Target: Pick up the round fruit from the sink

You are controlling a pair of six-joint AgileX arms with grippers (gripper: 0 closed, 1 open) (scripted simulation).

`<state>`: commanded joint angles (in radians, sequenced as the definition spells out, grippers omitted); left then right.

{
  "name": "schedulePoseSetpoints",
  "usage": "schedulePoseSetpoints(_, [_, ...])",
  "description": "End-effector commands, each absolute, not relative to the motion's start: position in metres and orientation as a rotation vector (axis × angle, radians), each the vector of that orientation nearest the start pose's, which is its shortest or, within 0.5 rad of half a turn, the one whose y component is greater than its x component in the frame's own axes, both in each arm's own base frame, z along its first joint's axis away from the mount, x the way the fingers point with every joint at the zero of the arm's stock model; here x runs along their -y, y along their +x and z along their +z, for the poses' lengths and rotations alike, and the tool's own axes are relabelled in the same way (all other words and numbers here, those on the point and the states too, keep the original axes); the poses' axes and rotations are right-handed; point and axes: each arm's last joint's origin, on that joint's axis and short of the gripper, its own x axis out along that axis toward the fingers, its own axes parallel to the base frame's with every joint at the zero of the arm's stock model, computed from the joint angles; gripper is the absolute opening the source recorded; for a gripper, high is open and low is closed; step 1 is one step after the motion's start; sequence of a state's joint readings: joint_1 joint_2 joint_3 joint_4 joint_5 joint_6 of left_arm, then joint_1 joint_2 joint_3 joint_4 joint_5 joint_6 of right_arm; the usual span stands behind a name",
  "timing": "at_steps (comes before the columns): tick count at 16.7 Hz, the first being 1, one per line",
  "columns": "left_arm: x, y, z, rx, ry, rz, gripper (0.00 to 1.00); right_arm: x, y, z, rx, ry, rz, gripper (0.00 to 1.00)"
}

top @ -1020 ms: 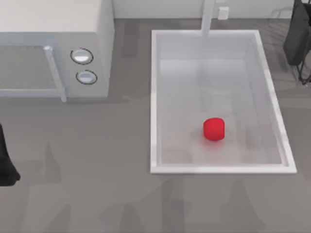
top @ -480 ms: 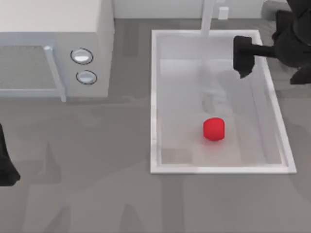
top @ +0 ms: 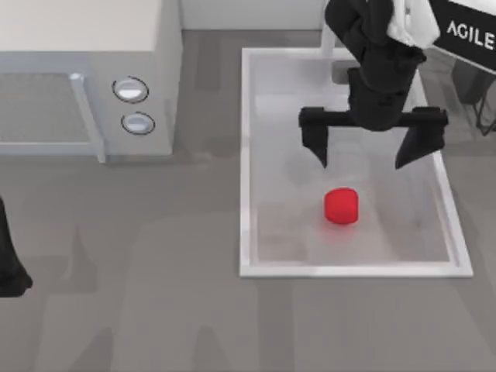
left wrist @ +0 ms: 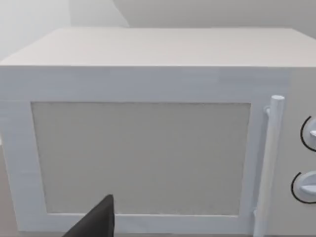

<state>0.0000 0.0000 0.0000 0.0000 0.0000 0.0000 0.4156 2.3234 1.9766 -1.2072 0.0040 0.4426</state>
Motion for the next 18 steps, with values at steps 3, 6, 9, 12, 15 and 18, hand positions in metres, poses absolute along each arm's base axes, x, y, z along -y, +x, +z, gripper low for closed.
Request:
schedulePoseSetpoints(3, [0.001,0.106,0.16,0.0,0.0,0.0,1.0,-0.195,0.421,0.159,-1.571,0.008,-0.008,1.0])
schedulePoseSetpoints(6, [0.001,0.106,0.16,0.0,0.0,0.0,1.0,-0.195,0.421,0.159,-1.571,0.008,-0.008,1.0])
schedulePoseSetpoints(9, [0.001,0.106,0.16,0.0,0.0,0.0,1.0,-0.193,0.422,0.153,-1.572,0.012,-0.012,1.0])
schedulePoseSetpoints(12, [0.001,0.106,0.16,0.0,0.0,0.0,1.0,-0.195,0.426,0.122,-1.573,0.011,-0.011,1.0])
schedulePoseSetpoints(15, [0.001,0.106,0.16,0.0,0.0,0.0,1.0,-0.197,0.428,0.077,-1.568,0.011,-0.008,1.0])
schedulePoseSetpoints(18, [0.001,0.106,0.16,0.0,0.0,0.0,1.0,-0.196,0.425,0.033,-1.564,0.011,-0.006,1.0])
